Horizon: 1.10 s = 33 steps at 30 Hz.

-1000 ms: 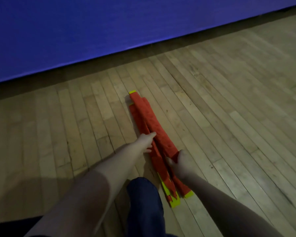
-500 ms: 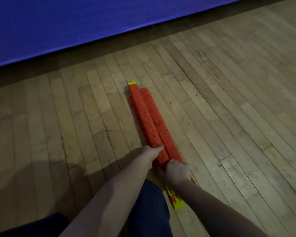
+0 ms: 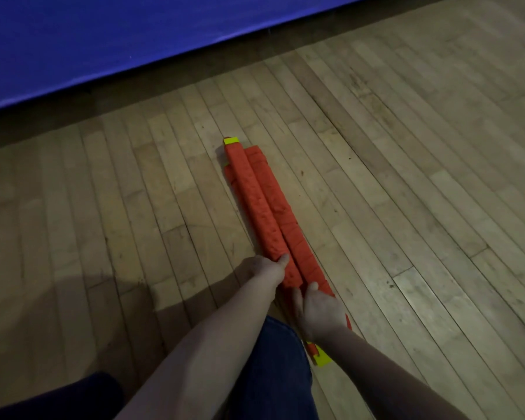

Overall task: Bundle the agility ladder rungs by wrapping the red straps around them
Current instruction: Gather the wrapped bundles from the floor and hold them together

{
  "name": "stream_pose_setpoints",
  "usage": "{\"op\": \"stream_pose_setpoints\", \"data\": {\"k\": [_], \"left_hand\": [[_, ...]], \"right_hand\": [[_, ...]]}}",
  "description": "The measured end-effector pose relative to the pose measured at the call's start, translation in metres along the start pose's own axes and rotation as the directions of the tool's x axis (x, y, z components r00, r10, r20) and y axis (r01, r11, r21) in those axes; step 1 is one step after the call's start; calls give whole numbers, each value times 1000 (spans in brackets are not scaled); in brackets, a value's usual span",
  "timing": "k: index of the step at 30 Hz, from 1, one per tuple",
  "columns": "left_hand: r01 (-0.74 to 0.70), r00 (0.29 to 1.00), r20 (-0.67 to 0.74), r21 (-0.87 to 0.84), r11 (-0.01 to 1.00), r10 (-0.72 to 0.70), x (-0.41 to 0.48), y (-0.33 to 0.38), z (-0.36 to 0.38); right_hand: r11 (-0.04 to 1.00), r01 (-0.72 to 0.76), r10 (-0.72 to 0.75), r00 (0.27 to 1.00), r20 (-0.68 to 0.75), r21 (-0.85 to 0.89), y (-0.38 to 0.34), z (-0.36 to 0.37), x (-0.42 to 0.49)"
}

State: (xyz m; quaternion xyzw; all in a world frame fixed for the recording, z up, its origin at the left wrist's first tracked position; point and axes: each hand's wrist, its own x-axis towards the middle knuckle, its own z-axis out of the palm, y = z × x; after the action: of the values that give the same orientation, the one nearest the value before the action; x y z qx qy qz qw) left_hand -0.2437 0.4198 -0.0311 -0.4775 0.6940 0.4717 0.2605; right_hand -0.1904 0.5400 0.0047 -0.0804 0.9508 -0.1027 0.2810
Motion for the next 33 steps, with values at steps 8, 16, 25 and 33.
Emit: {"op": "stream_pose_setpoints", "data": {"k": [8,16,25,33], "left_hand": [[45,996,87,-280,959,-21,1,0,0],[57,981,194,-352,934,14,-12,18,-8],[106,970,241,-450,887,6,-13,18,-8],[145,914,392,-563,813,108,-26,24,-30]], "right_hand": [[990,-141,142,987,-73,12,27,-6,7],[781,-237,120,965,234,578,36,-23,39],[559,-349,26,914,405,752,29,-36,43],[426,-358,-105,892,439,830,29,-30,35]]}}
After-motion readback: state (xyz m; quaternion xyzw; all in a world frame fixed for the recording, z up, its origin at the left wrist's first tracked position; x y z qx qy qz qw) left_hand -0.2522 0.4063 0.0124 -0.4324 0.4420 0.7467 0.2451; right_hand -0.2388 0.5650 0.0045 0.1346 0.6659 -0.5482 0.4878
